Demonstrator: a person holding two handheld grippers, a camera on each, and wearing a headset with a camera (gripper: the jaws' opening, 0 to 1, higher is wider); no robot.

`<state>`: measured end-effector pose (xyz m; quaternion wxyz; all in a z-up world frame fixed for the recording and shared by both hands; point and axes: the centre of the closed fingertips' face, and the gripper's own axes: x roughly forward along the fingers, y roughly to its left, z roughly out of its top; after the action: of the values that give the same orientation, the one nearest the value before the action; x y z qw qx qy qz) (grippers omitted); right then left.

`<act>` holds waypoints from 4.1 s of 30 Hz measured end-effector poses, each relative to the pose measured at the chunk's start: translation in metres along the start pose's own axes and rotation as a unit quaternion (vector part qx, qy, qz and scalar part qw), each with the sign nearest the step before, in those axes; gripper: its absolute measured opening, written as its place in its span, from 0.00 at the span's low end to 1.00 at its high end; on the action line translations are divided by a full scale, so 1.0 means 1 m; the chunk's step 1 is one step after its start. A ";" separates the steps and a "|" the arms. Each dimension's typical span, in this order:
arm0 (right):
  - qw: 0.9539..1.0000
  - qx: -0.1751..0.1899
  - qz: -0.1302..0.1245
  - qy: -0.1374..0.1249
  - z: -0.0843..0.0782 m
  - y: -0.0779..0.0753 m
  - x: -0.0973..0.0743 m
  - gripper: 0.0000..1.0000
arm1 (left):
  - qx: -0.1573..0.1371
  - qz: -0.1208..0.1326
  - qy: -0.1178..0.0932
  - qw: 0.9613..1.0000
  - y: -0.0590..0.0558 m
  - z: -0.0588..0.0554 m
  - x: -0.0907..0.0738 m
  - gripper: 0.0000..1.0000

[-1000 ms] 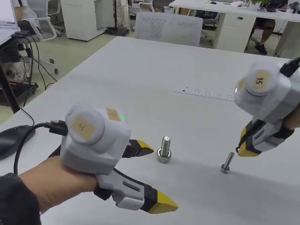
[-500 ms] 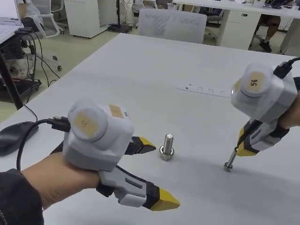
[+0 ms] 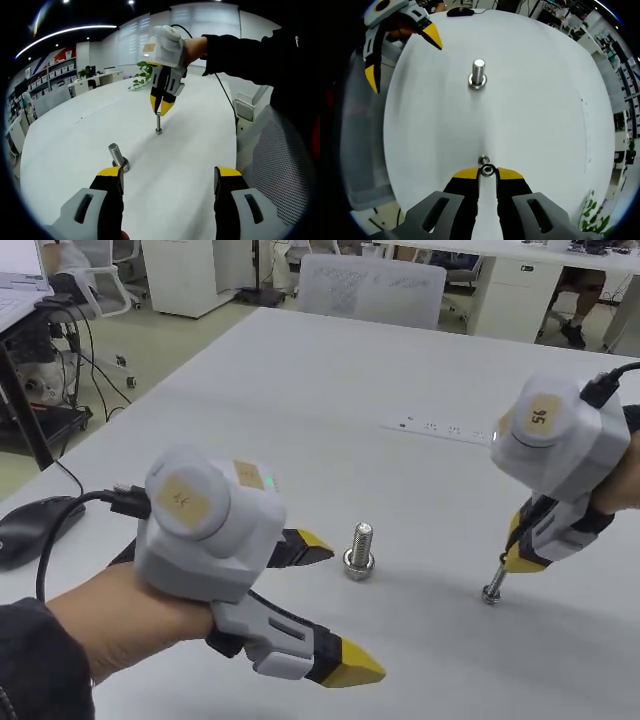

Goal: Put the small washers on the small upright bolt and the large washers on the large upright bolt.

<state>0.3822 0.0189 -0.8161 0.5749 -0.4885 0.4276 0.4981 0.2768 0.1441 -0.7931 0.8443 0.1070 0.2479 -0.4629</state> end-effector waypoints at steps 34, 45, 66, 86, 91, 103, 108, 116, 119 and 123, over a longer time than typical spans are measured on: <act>1.000 0.012 0.024 0.008 -0.005 0.003 0.033 0.13 | -0.002 0.000 0.003 1.000 0.000 -0.002 0.000 0.73; 0.999 0.015 0.029 0.012 -0.007 0.006 0.042 0.13 | -0.003 -0.001 0.004 1.000 0.000 -0.003 0.001 0.73; 0.999 0.017 0.032 0.015 -0.010 0.006 0.047 0.13 | -0.005 -0.001 0.004 1.000 0.001 -0.003 0.001 0.73; 0.999 0.020 0.025 0.004 -0.008 0.005 0.041 0.19 | -0.004 -0.002 0.007 1.000 0.000 -0.005 0.002 0.73; 0.999 0.025 0.020 -0.006 -0.006 0.006 0.037 0.28 | -0.004 -0.003 0.007 1.000 -0.001 -0.005 0.002 0.73; 0.998 0.039 -0.003 -0.040 -0.008 0.006 0.024 0.42 | -0.002 -0.006 0.009 1.000 -0.002 -0.005 0.003 0.73; 0.997 0.044 -0.014 -0.059 -0.007 0.008 0.018 0.48 | -0.003 -0.007 0.010 1.000 -0.002 -0.006 0.003 0.73; 0.993 0.058 -0.031 -0.102 0.002 0.014 0.003 0.55 | -0.004 -0.005 0.009 1.000 -0.001 -0.007 0.002 0.73; 0.991 0.063 -0.032 -0.113 0.003 0.018 0.000 0.56 | -0.005 -0.004 0.009 1.000 -0.001 -0.007 0.002 0.73; 0.988 0.074 -0.035 -0.128 0.002 0.023 -0.003 0.58 | -0.005 -0.005 0.008 1.000 -0.002 -0.006 0.002 0.73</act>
<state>0.3592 0.0213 -0.8162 0.6760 -0.3917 0.3692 0.5032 0.2742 0.1443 -0.7997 0.8406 0.1054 0.2578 -0.4645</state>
